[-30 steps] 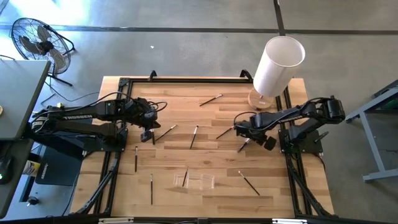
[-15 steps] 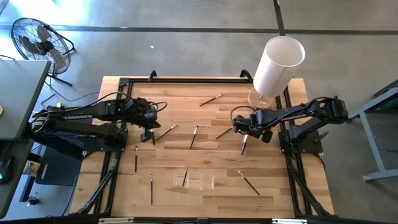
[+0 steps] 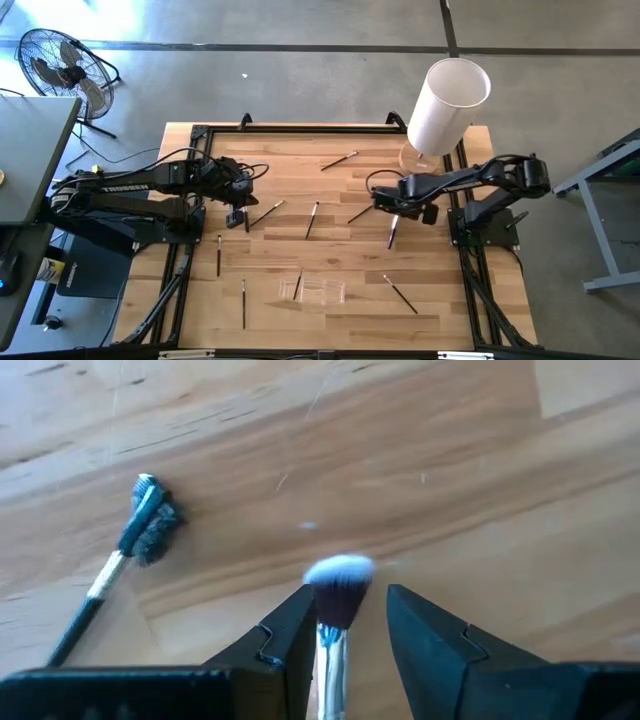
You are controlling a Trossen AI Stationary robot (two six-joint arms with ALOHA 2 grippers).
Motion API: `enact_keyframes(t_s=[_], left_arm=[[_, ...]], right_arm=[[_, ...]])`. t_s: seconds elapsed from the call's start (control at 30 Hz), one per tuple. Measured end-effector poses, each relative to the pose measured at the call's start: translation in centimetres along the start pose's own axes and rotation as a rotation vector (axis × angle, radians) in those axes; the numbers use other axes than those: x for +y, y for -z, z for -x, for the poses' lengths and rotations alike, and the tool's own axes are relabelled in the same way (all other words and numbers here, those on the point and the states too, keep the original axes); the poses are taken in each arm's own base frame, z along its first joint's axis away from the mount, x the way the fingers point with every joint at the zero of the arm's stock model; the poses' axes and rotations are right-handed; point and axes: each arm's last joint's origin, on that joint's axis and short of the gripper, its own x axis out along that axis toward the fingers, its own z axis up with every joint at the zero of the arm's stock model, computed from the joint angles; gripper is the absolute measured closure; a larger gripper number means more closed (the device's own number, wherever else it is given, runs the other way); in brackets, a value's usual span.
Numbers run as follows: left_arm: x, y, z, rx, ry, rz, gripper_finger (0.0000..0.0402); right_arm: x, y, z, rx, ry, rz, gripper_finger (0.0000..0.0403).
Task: Put items in baskets/containers
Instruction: Put the black blush brush into the transparent organizer
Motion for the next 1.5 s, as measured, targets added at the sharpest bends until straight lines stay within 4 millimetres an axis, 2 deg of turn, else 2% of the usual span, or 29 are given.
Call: enact_keyframes(t_s=[0.27, 0.4, 0.53, 0.67, 0.73, 0.9, 1.0, 1.13, 1.23, 1.37, 1.5], left_arm=[[0.0, 0.0, 0.0, -0.005, -0.001, 0.015, 0.0401], [0.0, 0.0, 0.0, -0.005, -0.003, 0.063, 0.0401], [0.0, 0.0, 0.0, -0.005, -0.002, 0.082, 0.0401], [0.0, 0.0, 0.0, -0.005, -0.002, 0.082, 0.0401], [0.0, -0.1, 0.0, -0.008, -0.002, 0.082, 0.0401], [0.0, -0.1, 0.0, -0.011, 0.000, 0.087, 0.0401], [0.0, -0.2, 0.0, -0.017, 0.003, 0.137, 0.0401], [-0.1, -0.7, 0.0, -0.064, 0.042, 0.170, 0.0401], [-0.2, -1.0, 0.1, -0.100, 0.059, 0.210, 0.0401], [-0.1, -1.2, 0.1, -0.119, 0.059, 0.249, 0.0401], [-0.1, -1.4, -0.2, -0.127, 0.059, 0.251, 0.0401]], right_arm=[[0.9, -0.7, -2.0, 0.041, 0.055, 0.070, 0.0286], [1.4, -0.7, -2.5, 0.034, 0.042, 0.150, 0.0320], [1.6, -0.7, -2.4, 0.035, 0.012, 0.249, 0.0389], [1.4, 0.0, -1.7, 0.035, -0.033, 0.427, 0.0390], [1.2, 0.7, -0.7, 0.007, -0.092, 0.484, 0.0397], [-0.5, 3.0, 3.2, -0.127, -0.276, 0.560, 0.0396], [-2.0, 4.9, 5.8, -0.257, -0.454, 0.625, 0.0399], [-3.6, 8.4, 9.1, -0.535, -0.764, 0.762, 0.0400], [-4.1, 11.5, 11.2, -0.718, -0.969, 0.859, 0.0400], [-3.7, 15.4, 12.6, -0.846, -1.164, 0.963, 0.0401], [-2.7, 18.3, 12.3, -0.978, -1.295, 1.110, 0.0401]])
